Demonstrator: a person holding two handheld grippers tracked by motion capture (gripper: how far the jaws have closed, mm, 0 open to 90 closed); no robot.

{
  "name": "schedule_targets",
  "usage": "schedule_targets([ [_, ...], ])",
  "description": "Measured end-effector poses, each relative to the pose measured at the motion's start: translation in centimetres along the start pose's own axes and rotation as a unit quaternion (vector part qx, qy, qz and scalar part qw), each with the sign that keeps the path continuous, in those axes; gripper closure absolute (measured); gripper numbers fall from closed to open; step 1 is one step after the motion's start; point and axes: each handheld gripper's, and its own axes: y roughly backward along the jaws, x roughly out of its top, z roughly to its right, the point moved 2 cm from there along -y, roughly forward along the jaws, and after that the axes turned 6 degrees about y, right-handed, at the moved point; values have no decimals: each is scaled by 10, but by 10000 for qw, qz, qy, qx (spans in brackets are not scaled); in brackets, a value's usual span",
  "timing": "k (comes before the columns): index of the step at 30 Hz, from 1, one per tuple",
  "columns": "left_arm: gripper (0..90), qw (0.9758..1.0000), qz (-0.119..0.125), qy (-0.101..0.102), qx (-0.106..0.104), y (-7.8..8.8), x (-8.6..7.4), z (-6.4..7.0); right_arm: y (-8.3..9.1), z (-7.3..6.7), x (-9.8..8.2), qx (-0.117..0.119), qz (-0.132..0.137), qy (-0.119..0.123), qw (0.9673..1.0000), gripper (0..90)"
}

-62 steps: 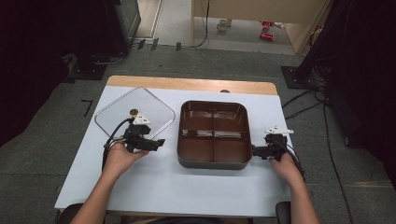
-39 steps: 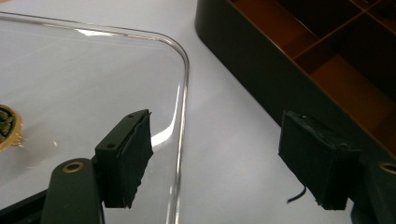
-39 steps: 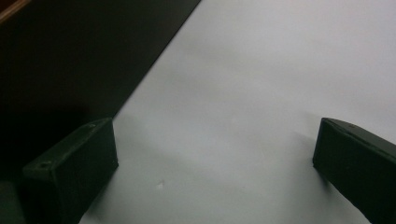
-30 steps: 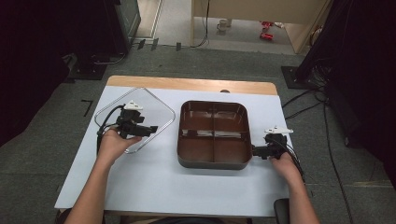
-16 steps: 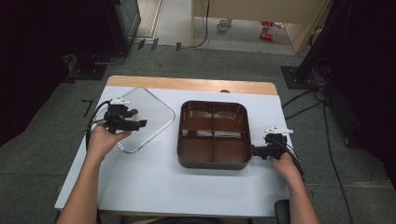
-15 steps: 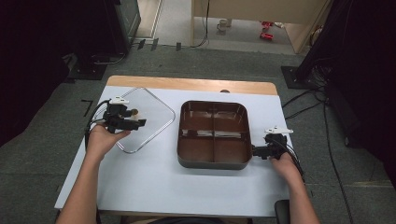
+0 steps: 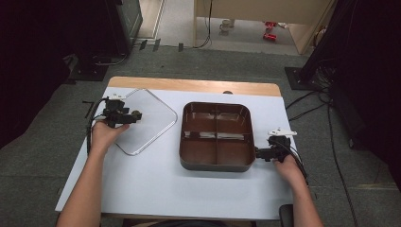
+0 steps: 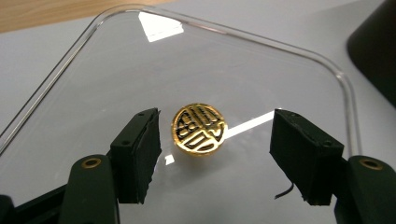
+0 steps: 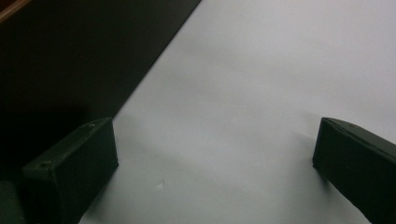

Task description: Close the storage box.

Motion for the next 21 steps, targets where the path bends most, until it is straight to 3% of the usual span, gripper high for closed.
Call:
schedule_targets([
  [9, 415, 9999, -122, 10, 103, -21, -7, -5, 0, 0, 0, 1, 1, -1, 10000, 0],
  [21, 586, 9999, 17, -26, 157, -25, -6, -2, 0, 0, 0, 2, 2, 0, 10000, 0],
])
